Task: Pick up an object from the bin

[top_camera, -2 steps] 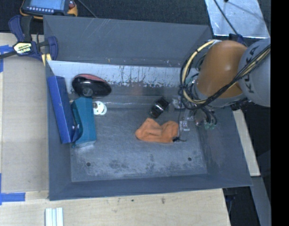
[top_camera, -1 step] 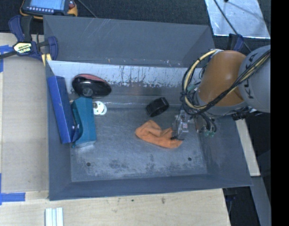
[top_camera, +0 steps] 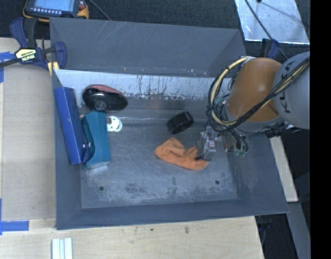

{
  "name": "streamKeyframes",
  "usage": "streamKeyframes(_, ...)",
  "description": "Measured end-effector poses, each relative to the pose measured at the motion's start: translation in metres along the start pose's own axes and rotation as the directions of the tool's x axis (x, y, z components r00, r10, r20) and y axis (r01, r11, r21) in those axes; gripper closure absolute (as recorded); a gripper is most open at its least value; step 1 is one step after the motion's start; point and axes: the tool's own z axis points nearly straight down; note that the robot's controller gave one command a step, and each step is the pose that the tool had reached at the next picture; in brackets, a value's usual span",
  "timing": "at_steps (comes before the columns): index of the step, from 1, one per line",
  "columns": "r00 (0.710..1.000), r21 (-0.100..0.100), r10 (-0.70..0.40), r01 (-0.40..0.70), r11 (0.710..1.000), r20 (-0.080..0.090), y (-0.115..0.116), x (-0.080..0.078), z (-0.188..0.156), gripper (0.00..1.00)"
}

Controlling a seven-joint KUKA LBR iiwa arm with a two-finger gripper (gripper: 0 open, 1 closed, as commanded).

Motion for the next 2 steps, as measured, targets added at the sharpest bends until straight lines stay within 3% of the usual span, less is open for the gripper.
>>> streamKeyframes(1,1.000,0.000,-0.018,0.018,1.000,-0.004,0.013,0.012,-0.054,1.00)
streamKeyframes(2,1.000,-0.002,-0.025,0.025,1.000,0.001,-0.009,0.010,-0.110,1.00)
